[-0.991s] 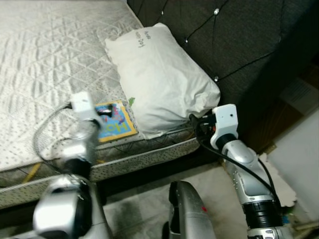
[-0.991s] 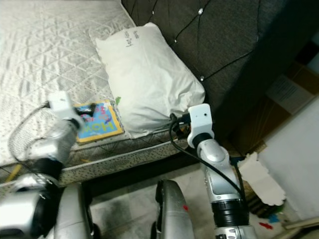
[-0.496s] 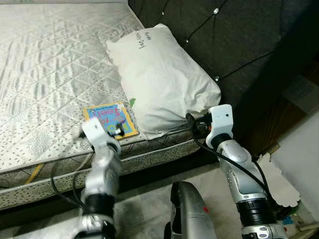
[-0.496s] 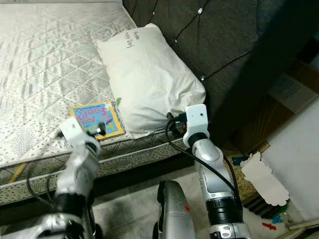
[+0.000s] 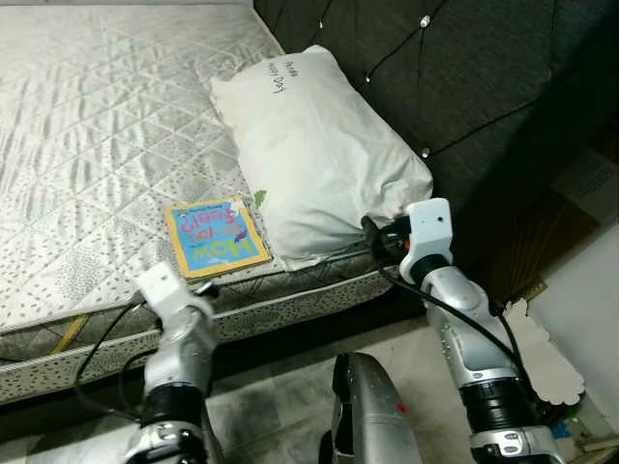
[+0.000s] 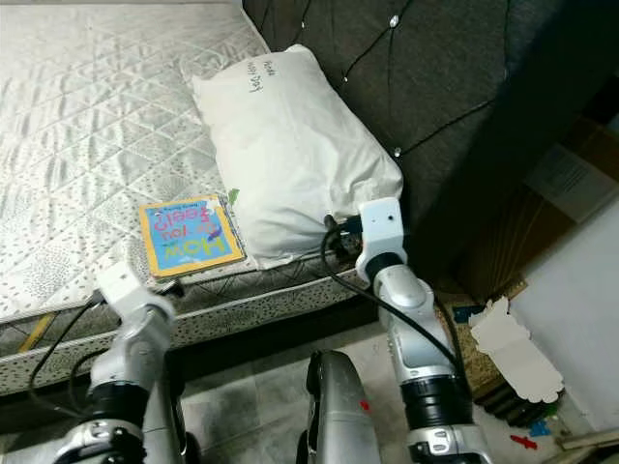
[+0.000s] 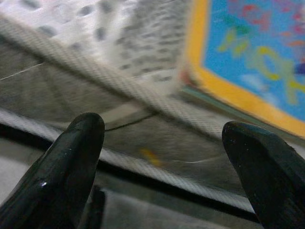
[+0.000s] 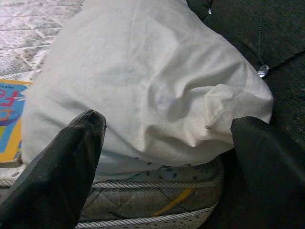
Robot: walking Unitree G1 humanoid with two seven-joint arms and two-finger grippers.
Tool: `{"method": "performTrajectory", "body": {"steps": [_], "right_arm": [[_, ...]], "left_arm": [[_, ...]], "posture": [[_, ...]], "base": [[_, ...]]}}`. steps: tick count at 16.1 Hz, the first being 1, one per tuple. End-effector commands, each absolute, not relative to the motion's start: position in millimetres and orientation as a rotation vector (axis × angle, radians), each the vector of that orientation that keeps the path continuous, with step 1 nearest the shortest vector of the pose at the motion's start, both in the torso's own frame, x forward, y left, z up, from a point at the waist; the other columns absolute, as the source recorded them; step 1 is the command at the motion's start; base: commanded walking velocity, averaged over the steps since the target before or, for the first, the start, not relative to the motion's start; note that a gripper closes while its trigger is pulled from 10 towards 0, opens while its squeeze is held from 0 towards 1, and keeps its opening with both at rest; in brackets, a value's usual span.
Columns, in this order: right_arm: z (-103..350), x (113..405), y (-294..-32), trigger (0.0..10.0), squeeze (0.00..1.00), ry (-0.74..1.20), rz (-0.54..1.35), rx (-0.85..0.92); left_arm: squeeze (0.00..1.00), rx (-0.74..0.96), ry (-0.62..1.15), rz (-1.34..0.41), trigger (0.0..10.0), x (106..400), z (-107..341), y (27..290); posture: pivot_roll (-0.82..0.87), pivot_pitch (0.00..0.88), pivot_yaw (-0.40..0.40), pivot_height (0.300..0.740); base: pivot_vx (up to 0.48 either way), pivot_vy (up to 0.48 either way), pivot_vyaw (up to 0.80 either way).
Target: Clean up the room
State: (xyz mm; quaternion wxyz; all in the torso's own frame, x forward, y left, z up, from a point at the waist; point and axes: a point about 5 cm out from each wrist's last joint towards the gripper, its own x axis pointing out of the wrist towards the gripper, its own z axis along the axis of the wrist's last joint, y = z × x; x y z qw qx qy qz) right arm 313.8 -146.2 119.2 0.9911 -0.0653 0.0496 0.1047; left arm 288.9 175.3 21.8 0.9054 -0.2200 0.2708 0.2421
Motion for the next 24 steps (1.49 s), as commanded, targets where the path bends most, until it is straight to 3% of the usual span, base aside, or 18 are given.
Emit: {"method": "performTrajectory", "body": {"steps": [1,5,13,19,24], "right_arm": [[121.4,314.0,-150.8,10.0,0.0,0.093,0.2,-0.141],[121.5,315.6,-155.5,10.0,0.0,0.096,0.194,-0.157],[122.7,317.3,-155.2,10.0,0.0,0.092,0.197,-0.165],[122.3,317.4,-156.0,10.0,0.0,0.092,0.194,-0.166],[121.6,317.8,-156.5,10.0,0.0,0.093,0.195,-0.168]], "left_arm": [[0.0,-0.468,0.566,0.511,10.0,295.0,24.6,174.8],[0.0,-0.439,0.524,0.537,10.0,305.7,33.2,194.5],[0.0,-0.483,0.593,0.527,10.0,304.8,23.1,190.1],[0.0,-0.499,0.562,0.593,10.0,310.9,30.0,218.3],[0.0,-0.503,0.562,0.584,10.0,312.9,30.0,217.3]], "posture": [[-0.15,0.0,-0.118,0.563],[-0.15,0.0,-0.123,0.563],[-0.16,0.0,-0.125,0.563],[-0.16,0.0,-0.123,0.563],[-0.16,0.0,-0.127,0.563]], "base": [[0.0,0.0,0.0],[0.0,0.0,0.0],[0.0,0.0,0.0],[0.0,0.0,0.0],[0.0,0.0,0.0]]}}
